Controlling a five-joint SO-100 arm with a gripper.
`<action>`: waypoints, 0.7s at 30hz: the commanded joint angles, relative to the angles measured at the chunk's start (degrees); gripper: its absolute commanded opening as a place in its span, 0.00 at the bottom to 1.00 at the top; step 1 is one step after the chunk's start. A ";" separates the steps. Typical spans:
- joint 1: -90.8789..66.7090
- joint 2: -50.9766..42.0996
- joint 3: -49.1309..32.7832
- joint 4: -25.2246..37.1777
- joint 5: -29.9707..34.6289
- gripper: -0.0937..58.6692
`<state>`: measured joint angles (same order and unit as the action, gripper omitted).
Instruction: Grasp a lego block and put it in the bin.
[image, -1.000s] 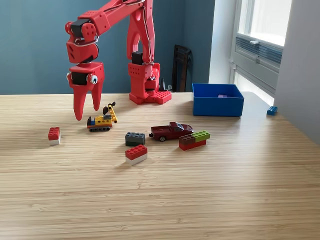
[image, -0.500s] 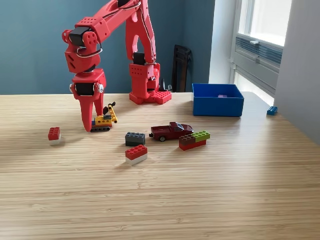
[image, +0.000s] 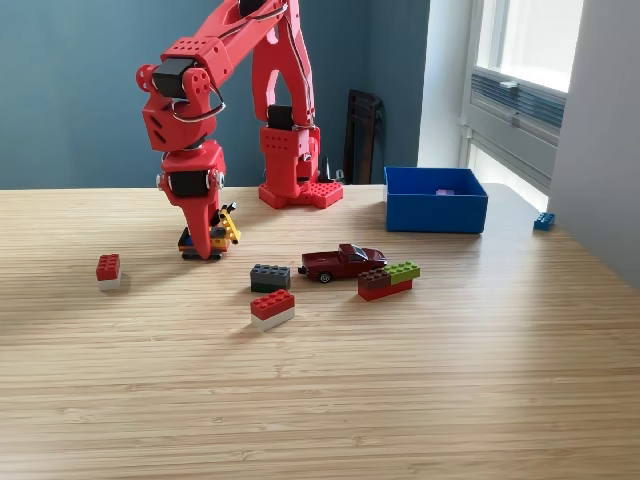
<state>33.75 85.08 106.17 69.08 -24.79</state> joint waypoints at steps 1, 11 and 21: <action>-0.35 0.62 -0.70 0.70 2.11 0.00; -4.92 1.67 -10.37 15.38 12.57 0.00; -17.05 7.82 -20.74 27.69 21.53 0.00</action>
<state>22.32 85.25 90.00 93.96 -5.10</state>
